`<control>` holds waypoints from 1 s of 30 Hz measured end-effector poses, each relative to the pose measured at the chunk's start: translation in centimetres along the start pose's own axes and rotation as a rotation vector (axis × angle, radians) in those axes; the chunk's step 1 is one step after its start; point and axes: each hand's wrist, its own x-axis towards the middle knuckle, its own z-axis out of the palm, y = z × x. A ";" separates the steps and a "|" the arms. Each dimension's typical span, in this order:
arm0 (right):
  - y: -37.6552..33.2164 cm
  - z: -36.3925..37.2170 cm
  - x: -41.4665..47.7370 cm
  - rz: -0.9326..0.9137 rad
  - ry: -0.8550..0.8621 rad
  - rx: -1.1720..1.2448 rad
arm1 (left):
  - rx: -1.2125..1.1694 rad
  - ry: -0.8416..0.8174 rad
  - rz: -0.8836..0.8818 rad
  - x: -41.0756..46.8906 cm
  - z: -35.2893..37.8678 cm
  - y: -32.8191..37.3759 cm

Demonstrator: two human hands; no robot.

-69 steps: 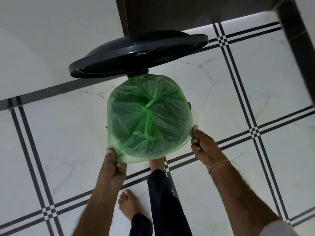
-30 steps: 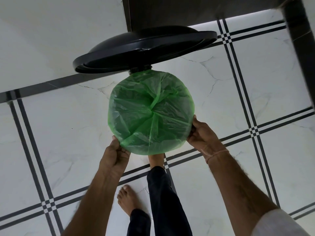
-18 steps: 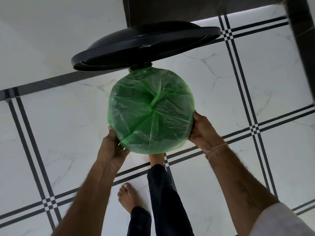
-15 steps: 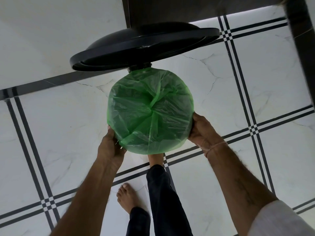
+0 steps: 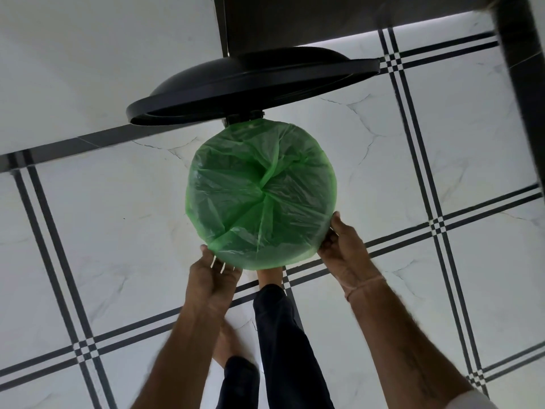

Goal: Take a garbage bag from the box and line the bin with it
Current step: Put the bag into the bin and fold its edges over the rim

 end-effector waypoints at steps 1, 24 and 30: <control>0.4 -0.1 -0.1 0.009 -0.002 0.041 | -0.001 0.010 -0.012 0.1 0.0 -0.3; 0.5 -0.3 0.4 0.065 -0.032 0.168 | 0.028 -0.146 -0.007 -0.1 -0.8 -2.3; -1.0 0.3 -0.4 0.033 -0.024 -0.036 | 0.085 -0.125 0.063 -0.2 -0.5 -1.0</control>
